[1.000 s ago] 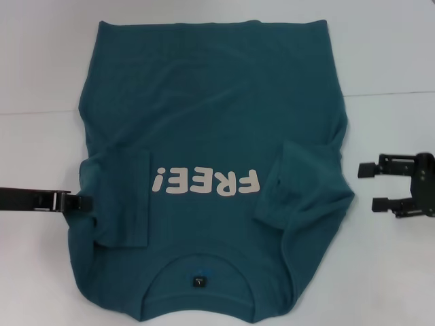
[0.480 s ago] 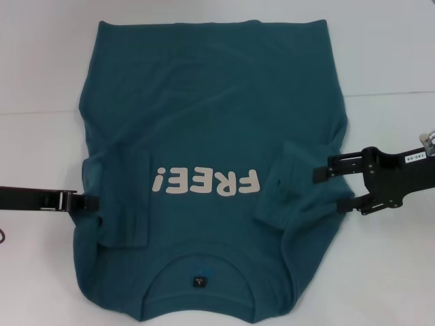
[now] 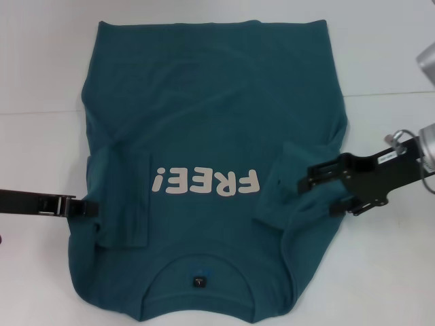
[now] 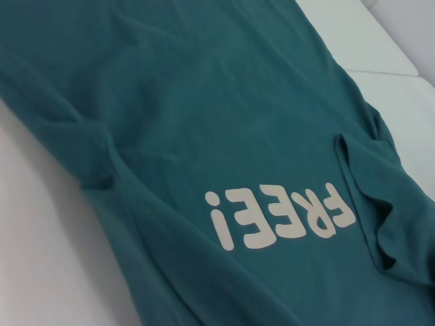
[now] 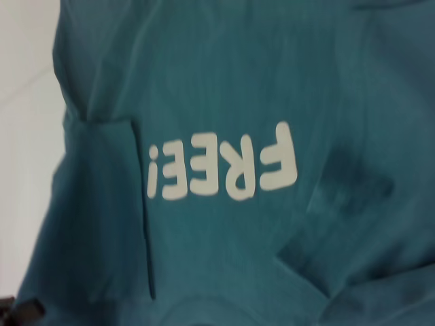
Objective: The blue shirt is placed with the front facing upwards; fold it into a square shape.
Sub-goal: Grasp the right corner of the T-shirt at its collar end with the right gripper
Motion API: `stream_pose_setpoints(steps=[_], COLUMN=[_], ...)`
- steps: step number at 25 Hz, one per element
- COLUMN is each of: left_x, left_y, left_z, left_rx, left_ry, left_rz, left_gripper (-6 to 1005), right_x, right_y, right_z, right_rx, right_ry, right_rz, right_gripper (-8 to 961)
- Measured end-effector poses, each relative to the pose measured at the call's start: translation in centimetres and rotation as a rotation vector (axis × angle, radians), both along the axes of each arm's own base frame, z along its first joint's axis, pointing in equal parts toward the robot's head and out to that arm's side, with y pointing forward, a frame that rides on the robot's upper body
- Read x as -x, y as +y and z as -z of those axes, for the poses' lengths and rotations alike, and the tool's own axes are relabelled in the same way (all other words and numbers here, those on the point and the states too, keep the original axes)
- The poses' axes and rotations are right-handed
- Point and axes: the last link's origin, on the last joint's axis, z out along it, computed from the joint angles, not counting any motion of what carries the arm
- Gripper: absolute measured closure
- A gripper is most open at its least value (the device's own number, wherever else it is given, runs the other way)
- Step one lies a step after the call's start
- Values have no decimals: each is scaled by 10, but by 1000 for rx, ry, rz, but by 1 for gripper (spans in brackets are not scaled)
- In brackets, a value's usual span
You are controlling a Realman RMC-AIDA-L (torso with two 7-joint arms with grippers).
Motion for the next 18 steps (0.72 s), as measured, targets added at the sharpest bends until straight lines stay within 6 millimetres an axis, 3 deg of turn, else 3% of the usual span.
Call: stream_pose_setpoints(steps=[8, 18], left_x=[-2, 0], left_y=[1, -1], left_z=[4, 5], left_rx=[20, 17], left_ry=[24, 16], left_rz=[21, 14], left_gripper=[974, 973], right_x=[21, 20], right_y=[2, -2], right_z=[19, -7], right_rx=[73, 31], right_ry=[-219, -352], right_rz=[-207, -537], right_gripper=[46, 47])
